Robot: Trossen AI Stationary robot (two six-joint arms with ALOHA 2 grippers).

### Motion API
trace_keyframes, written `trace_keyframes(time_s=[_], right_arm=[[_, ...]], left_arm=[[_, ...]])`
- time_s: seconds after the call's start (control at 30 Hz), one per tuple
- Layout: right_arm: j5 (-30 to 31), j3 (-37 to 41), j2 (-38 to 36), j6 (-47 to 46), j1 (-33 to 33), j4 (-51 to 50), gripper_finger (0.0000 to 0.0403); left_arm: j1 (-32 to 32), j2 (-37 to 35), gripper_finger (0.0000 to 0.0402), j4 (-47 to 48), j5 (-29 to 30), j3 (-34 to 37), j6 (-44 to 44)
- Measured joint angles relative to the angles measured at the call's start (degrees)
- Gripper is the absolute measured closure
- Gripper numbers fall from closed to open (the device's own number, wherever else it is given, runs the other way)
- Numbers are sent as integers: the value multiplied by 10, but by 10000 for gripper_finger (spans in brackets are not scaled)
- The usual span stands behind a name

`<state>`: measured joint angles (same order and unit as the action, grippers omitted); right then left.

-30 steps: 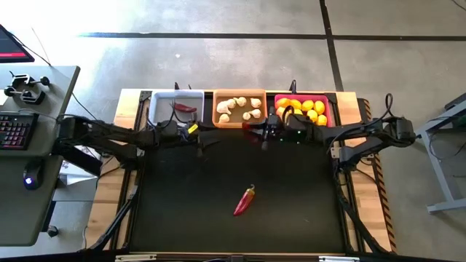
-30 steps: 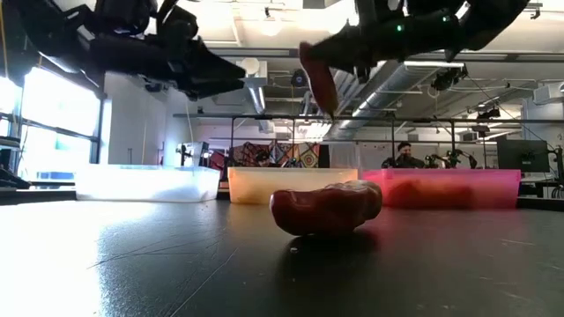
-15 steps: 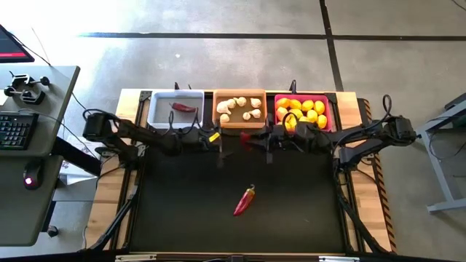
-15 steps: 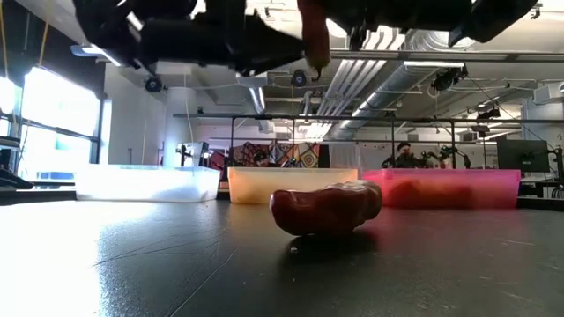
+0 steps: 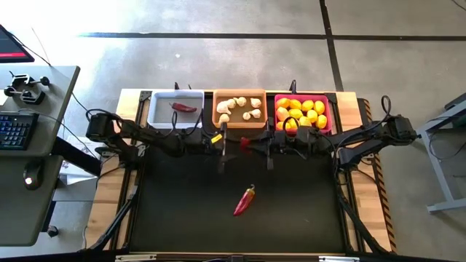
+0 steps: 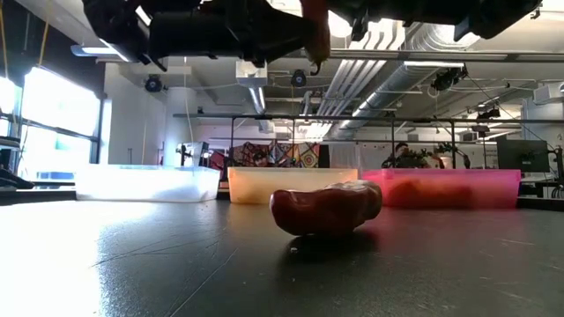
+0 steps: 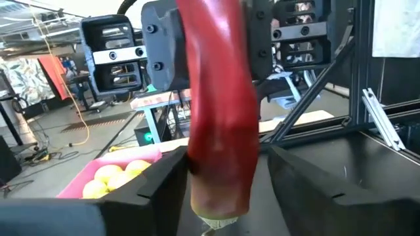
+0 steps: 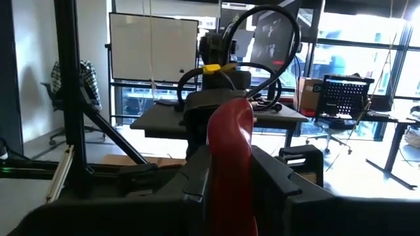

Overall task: Sort produce into baskets
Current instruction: Put the red chili pepper into the transparent bin

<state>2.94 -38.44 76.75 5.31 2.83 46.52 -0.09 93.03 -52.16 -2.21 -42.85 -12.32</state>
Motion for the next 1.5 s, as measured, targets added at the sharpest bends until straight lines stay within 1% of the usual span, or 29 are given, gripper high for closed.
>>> trace_keyframes(time_s=[0.1,0.23,0.33,0.47,0.53,0.63,0.73,0.8,0.9,1.0,1.07,1.13,1.2,1.3,1.43,1.5], right_arm=[[-2,0,0,8,0,-3,339],[-2,0,0,8,0,-3,318],[-2,0,0,11,0,-8,295],[2,0,0,17,0,-16,257],[8,0,-4,35,-1,-18,236],[38,0,-24,50,-1,-33,208],[74,-1,-61,57,-1,-71,190],[92,-1,-90,57,-1,-113,184],[108,-1,-132,57,-1,-184,183],[114,-1,-164,39,-1,-250,182],[114,-1,-175,25,-1,-279,182],[114,-1,-178,22,-1,-292,182],[114,-1,-175,22,0,-296,182],[113,-1,-171,22,-1,-296,182],[112,-1,-171,22,0,-295,182],[110,-1,-171,22,0,-296,182]], left_arm=[[0,0,245,-1,1,0,0],[0,0,307,-3,1,0,-4],[1,0,337,0,1,0,-8],[1,-1,343,19,14,0,-17],[1,-6,341,43,35,0,-24],[1,-26,340,101,58,0,-40],[1,-62,340,188,91,0,-58],[2,-94,341,266,131,0,-70],[11,-150,341,420,208,0,-79],[30,-211,341,591,276,0,-69],[49,-245,341,706,308,-9,-58],[77,-269,342,810,328,-29,-44],[118,-281,342,894,341,-47,-41],[191,-279,343,960,330,-71,-66],[289,-247,343,976,269,-94,-137],[327,-222,343,978,249,-105,-169]])
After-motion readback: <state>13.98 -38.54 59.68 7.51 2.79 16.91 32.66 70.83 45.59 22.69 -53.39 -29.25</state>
